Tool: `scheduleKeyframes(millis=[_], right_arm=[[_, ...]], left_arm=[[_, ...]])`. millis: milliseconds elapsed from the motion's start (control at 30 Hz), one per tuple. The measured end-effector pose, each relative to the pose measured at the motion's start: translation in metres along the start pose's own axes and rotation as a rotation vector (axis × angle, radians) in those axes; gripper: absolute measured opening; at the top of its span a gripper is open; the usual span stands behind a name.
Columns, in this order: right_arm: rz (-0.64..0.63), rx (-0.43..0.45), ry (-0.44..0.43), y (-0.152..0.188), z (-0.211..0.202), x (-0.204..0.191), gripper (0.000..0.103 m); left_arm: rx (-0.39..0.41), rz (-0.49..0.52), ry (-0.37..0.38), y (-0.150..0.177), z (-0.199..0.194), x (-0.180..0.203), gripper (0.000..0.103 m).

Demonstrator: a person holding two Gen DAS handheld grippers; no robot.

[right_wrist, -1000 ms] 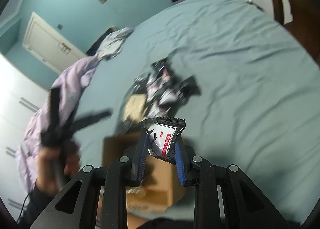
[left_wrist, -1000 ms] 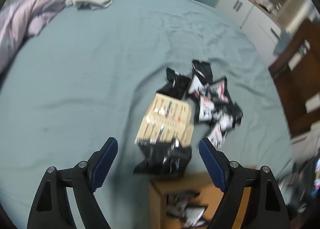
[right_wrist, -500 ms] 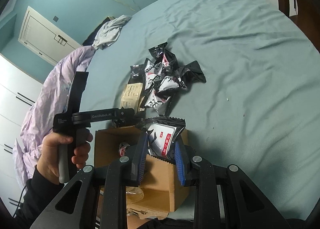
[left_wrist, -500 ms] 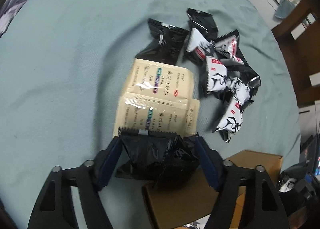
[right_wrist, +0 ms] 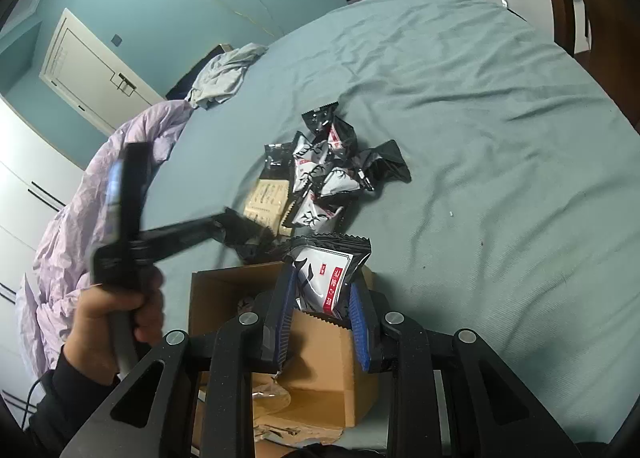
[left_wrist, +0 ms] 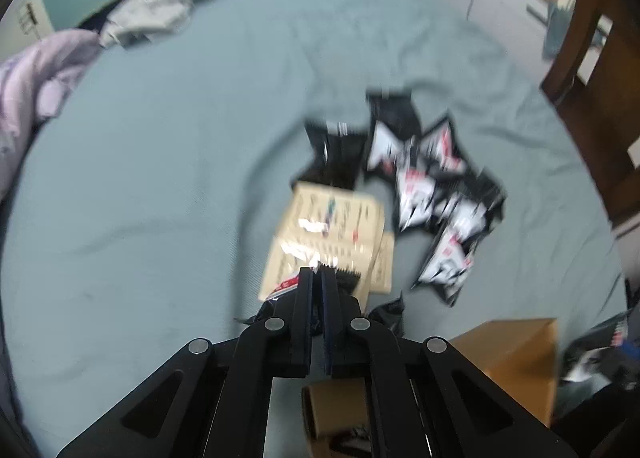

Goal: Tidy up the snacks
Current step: 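Drop a black packet into the box with left gripper while right holds its packet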

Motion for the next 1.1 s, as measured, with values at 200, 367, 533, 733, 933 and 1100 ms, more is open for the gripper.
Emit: scheduleKeyframes(millis=[200, 367, 533, 733, 933, 1100], right_arm=[[-0.004, 0.009, 0.012, 0.000, -0.003, 0.002, 0.024], [-0.001, 0.009, 0.009, -0.001, -0.005, 0.002, 0.024], [-0.028, 0.006, 0.007, 0.001, -0.004, -0.003, 0.024], [-0.048, -0.011, 0.017, 0.003, 0.003, -0.007, 0.024], [-0.052, -0.009, 0.019, 0.004, 0.004, -0.009, 0.024], [-0.060, -0.017, 0.024, 0.005, 0.008, -0.009, 0.024]], left_arm=[[0.184, -0.015, -0.004, -0.012, -0.075, -0.009, 0.003], [0.259, -0.037, 0.074, 0.003, -0.117, -0.004, 0.003], [0.264, -0.012, 0.138, 0.034, -0.132, 0.016, 0.003], [0.201, 0.051, 0.199, 0.058, -0.114, 0.051, 0.003], [0.085, 0.111, 0.172, 0.078, -0.074, 0.077, 0.003], [0.046, 0.185, 0.103, 0.084, -0.047, 0.088, 0.003]])
Point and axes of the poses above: each gripper's, at about its wrist camera, not at the fingertips, and z roughly the way its jaws point, x to its right, y to its underside, the point moved 8 cm from there along z, roughly the way its jaws point, and after that the axes turned 14 degrees about z, right-handed, at the moved point
